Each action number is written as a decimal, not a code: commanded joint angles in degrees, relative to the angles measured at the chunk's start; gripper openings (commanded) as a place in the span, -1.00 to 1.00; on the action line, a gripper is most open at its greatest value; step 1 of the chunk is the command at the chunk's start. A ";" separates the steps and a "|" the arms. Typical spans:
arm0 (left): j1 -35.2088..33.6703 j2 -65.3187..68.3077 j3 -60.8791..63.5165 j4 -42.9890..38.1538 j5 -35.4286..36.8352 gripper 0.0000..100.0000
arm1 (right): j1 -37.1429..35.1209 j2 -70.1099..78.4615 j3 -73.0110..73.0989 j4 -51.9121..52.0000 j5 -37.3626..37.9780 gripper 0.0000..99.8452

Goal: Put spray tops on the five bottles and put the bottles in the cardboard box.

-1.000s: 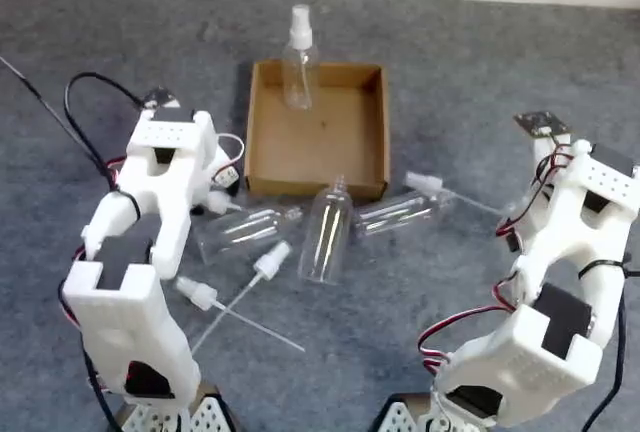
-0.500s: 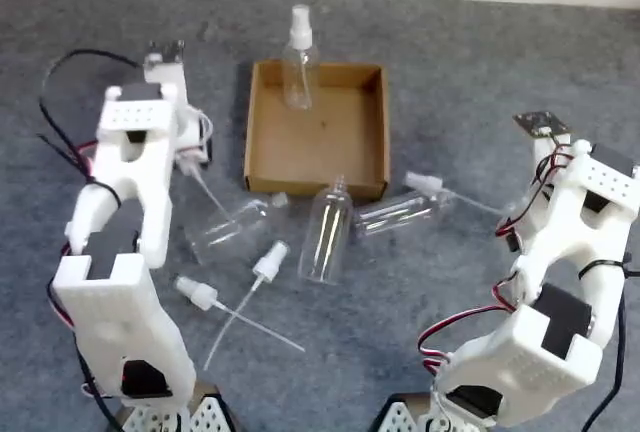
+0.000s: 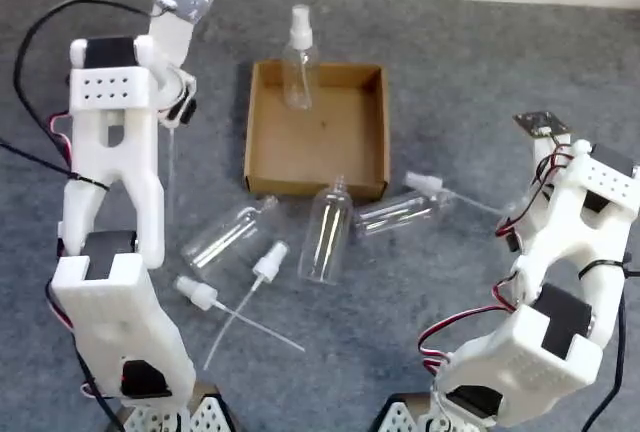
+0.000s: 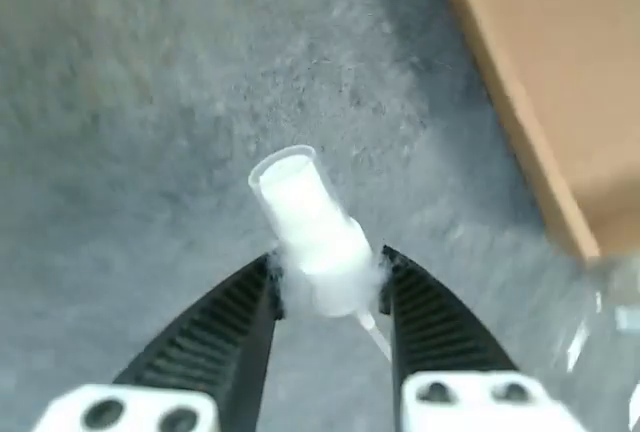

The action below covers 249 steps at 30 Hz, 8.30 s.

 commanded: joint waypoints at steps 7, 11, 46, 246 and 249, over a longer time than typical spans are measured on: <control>1.71 -0.48 9.54 9.49 -18.37 -0.95 | 0.75 -0.57 -0.40 -0.57 0.62 -0.64; 1.63 -0.57 19.65 -1.67 -18.02 -0.94 | 0.75 -0.57 -0.40 -0.57 0.62 -0.64; 1.80 -1.45 22.81 -13.54 3.96 -0.99 | 0.66 -0.66 -0.31 -0.31 0.62 -0.65; 21.93 -105.89 101.93 -45.19 31.74 -0.36 | -68.26 -38.99 13.41 -33.80 -55.38 -0.99; 21.58 -105.89 101.93 -45.27 31.74 -0.36 | -68.88 -40.84 13.58 -33.10 -55.30 -0.99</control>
